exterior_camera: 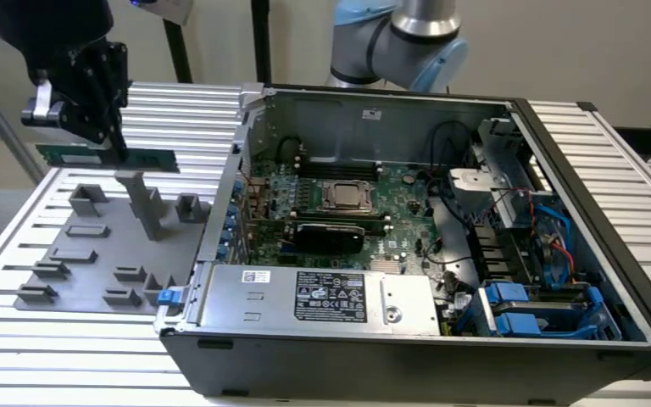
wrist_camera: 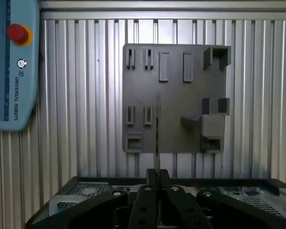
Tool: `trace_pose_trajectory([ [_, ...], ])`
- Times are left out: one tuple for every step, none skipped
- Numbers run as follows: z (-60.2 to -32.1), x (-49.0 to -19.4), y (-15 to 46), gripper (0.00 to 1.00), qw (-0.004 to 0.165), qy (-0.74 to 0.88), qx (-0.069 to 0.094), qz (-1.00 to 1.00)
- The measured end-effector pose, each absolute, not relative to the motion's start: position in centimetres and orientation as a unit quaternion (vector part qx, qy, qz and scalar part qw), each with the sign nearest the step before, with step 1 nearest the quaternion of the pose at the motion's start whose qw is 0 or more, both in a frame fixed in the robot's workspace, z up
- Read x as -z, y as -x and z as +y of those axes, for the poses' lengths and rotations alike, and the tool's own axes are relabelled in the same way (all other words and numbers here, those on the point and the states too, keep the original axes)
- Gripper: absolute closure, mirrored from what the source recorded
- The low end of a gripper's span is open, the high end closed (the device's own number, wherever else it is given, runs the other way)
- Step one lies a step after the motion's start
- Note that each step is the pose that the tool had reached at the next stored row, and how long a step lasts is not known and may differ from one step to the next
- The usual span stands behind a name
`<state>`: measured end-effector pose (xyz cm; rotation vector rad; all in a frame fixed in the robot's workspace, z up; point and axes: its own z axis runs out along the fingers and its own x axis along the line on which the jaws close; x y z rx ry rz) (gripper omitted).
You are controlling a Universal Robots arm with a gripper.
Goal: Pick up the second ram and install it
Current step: 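Pick up the second ram and move it above second insertion slot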
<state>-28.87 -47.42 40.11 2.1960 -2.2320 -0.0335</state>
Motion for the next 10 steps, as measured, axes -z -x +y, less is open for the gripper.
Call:
trace_pose_trajectory([
  [-47.4, -40.2, 28.4, 1.00, 0.005, -0.701, 0.011, -0.713],
  [-47.4, -40.3, 28.0, 1.00, 0.005, -0.701, 0.011, -0.713],
  [-47.4, -40.4, 27.5, 1.00, 0.005, -0.701, 0.011, -0.713],
  [-47.4, -40.5, 27.0, 1.00, 0.005, -0.701, 0.011, -0.713],
  [-47.4, -40.6, 26.6, 1.00, 0.005, -0.701, 0.011, -0.713],
  [-47.4, -40.7, 26.1, 1.00, 0.005, -0.701, 0.011, -0.713],
  [-47.4, -40.8, 25.7, 1.00, 0.005, -0.701, 0.011, -0.713],
  [-47.4, -40.9, 25.2, 1.00, 0.005, -0.701, 0.011, -0.713],
  [-47.4, -40.9, 24.8, 1.00, 0.005, -0.701, 0.011, -0.713],
  [-47.4, -41.0, 24.3, 1.00, 0.005, -0.701, 0.011, -0.713],
])
